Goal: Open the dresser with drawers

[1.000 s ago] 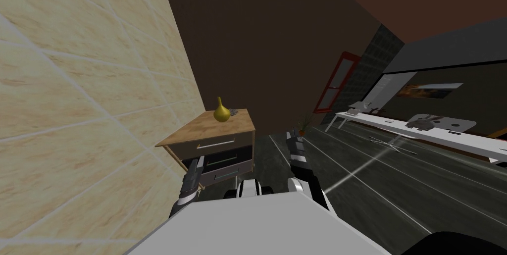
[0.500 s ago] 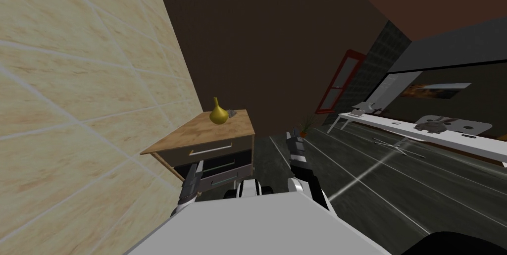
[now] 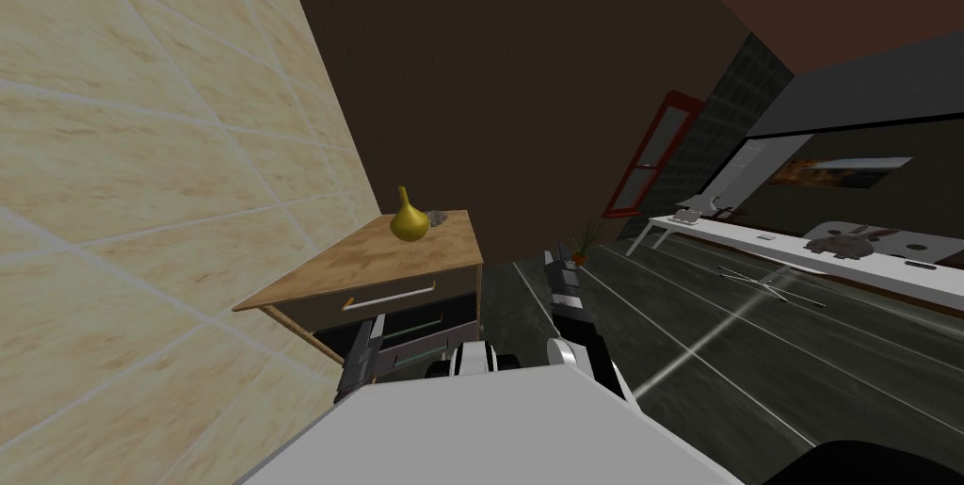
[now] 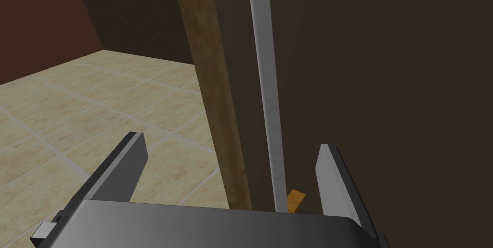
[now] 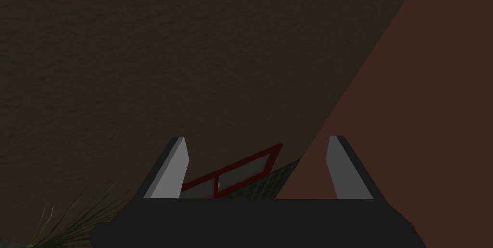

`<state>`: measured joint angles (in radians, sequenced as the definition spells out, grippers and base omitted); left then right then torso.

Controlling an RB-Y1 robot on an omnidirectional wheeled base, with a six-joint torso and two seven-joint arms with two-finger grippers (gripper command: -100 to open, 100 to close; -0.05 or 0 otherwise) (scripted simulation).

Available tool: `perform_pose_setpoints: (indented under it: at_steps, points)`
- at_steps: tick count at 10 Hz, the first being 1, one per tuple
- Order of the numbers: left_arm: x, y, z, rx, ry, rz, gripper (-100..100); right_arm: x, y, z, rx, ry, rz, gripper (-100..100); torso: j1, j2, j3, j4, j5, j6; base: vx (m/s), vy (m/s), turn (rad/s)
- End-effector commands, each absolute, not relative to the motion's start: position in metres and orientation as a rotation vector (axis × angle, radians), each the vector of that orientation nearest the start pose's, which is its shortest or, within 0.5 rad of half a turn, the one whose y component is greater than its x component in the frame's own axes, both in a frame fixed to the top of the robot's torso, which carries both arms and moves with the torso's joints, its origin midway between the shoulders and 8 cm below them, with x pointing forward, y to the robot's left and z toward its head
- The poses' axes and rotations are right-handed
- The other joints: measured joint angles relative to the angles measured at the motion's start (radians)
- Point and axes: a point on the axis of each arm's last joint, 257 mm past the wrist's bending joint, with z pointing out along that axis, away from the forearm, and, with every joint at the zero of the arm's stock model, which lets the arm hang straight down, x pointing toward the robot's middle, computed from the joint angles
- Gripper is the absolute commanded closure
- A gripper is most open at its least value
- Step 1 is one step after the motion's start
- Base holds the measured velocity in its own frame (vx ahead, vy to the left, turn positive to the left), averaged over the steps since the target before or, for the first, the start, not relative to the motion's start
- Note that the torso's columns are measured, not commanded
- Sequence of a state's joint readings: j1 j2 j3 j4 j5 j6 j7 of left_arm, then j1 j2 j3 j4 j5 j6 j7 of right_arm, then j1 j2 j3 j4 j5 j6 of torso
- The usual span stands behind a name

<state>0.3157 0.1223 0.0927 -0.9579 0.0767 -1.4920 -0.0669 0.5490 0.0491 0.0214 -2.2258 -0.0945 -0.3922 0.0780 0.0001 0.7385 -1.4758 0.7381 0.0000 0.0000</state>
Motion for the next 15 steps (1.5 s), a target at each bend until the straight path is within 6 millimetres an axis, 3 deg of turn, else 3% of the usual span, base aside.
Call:
perform_pose_setpoints:
  at_steps: [1, 6, 9, 14, 15]
  points:
    - [0.275, 0.346, -0.274, -0.729, 0.759, -1.112, -100, 0.363, -0.297, -0.039, 0.889, 0.678, 1.244, 0, 0.000, -0.001, 0.000, 0.000, 0.000, 0.000, 0.093, -0.039, 0.010]
    - [0.263, 0.349, -0.283, -0.734, 0.762, -1.103, -100, 0.363, -0.297, -0.039, 0.889, 0.678, 1.244, 0, 0.000, 0.003, 0.002, 0.001, 0.000, 0.000, 0.066, -0.022, 0.029]
    - [0.286, 0.367, -0.273, -0.730, 0.763, -1.107, -100, 0.363, -0.297, -0.039, 0.889, 0.678, 1.244, 0, -0.001, 0.001, 0.001, 0.000, 0.000, 0.000, -0.027, -0.039, 0.015]
    - [0.303, 0.376, -0.264, -0.726, 0.763, -1.110, -100, 0.363, -0.297, -0.039, 0.889, 0.678, 1.244, 0, 0.001, -0.001, 0.000, 0.000, 0.000, 0.000, -0.017, -0.036, 0.009]
    - [0.291, 0.370, -0.271, -0.729, 0.764, -1.108, 100, 0.363, -0.297, -0.039, 0.889, 0.678, 1.244, 0, 0.001, -0.001, 0.000, 0.000, 0.000, 0.000, 0.021, 0.032, -0.019]
